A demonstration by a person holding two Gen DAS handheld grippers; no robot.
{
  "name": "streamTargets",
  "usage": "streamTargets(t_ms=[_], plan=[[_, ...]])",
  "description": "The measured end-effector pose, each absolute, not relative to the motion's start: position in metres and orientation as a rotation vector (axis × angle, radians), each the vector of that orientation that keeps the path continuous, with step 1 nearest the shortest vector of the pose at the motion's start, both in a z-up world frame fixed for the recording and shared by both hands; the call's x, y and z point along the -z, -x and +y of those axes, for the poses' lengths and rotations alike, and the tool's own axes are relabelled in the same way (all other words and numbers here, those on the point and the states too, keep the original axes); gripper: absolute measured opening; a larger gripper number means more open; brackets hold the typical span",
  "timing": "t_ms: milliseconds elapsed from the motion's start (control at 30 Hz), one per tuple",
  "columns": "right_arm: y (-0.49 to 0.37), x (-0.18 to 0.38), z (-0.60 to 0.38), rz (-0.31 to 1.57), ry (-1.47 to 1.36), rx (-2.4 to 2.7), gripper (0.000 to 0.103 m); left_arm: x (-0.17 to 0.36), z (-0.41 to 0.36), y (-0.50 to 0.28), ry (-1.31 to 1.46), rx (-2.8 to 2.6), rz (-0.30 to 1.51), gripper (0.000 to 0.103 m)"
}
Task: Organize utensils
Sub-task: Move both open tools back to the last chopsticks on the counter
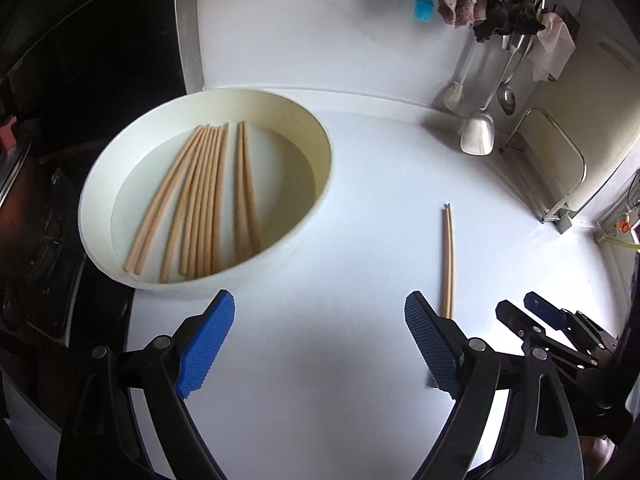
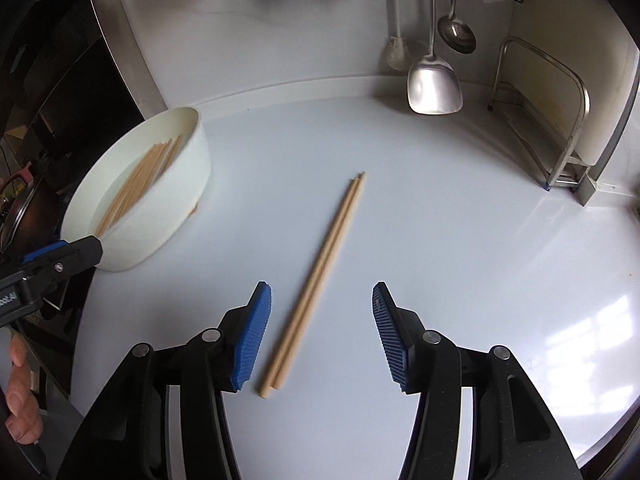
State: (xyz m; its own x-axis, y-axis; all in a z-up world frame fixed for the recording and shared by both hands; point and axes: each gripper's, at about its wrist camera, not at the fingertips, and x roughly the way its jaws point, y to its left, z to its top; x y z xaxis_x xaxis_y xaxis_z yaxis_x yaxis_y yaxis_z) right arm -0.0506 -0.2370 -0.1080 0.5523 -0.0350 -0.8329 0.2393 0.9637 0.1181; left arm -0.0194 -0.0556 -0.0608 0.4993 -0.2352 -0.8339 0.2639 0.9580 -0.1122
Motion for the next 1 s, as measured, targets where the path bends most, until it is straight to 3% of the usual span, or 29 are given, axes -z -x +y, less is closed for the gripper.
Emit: streamTargets(t_ms=[200,433,1000], plan=[[0.052,0.141,-0.251,0.949,-0.28,0.185,0.054,0.071,-0.077,0.03,-0.079,0.278,0.958,0.095],[0.048,0.163,-0.237,0.915,-0.273,0.216,0.054,0.084,-0.081,0.025,-0.129,0.298,0.887,0.095],[0.041,0.167,-0.216,0.927,-0.188,0.313,0.054,0.099,-0.079,0.01,-0.123,0.358,0.915,0.095]])
